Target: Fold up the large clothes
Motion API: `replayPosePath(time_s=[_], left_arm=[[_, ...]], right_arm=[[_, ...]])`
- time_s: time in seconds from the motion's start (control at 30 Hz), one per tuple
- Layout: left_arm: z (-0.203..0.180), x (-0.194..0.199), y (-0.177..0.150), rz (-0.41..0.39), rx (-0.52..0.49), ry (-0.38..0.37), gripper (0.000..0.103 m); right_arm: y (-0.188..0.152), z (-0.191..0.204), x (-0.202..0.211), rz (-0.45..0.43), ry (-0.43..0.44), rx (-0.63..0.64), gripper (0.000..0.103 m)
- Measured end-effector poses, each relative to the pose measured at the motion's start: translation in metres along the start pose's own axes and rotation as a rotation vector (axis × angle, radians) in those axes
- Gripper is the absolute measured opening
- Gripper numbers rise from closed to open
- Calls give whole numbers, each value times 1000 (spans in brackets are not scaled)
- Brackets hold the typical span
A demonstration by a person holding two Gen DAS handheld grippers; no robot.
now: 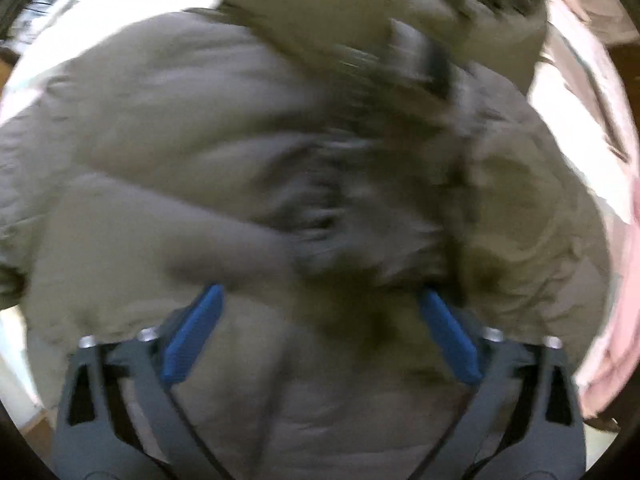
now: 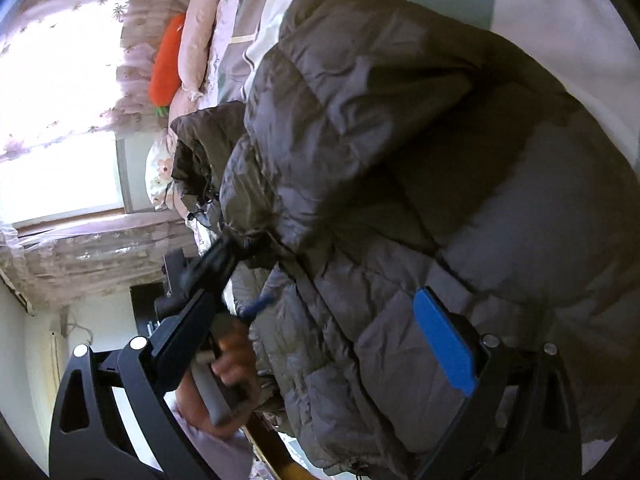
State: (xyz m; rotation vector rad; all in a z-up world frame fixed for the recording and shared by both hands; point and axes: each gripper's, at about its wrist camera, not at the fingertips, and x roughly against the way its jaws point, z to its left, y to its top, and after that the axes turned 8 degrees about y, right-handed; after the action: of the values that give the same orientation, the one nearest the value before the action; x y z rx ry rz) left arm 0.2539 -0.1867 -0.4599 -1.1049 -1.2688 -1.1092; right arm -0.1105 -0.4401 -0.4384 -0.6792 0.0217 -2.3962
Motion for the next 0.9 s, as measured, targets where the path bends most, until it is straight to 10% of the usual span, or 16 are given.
replayPosePath(time_s=[0.03, 0.1, 0.23, 0.63, 0.67, 0.73, 0.9], left_arm=[[-8, -7, 1, 44, -10, -74, 20], [-12, -9, 2, 80, 13, -138, 8], [-17, 20, -6, 18, -28, -228, 7], [33, -18, -67, 62, -38, -179, 7], [40, -16, -69, 52, -39, -171, 7], [34, -10, -65, 17, -54, -140, 7], [-8, 21, -44, -82, -145, -100, 7]], right_arm=[[0, -1, -1, -4, -7, 2, 100], [-1, -5, 0, -20, -23, 4, 100], [7, -16, 10, -47, -35, -14, 100], [69, -41, 3, -122, -51, -126, 97], [74, -38, 2, -137, -65, -108, 90], [84, -31, -1, -149, -139, -56, 31], [99, -26, 21, -290, -313, -6, 13]])
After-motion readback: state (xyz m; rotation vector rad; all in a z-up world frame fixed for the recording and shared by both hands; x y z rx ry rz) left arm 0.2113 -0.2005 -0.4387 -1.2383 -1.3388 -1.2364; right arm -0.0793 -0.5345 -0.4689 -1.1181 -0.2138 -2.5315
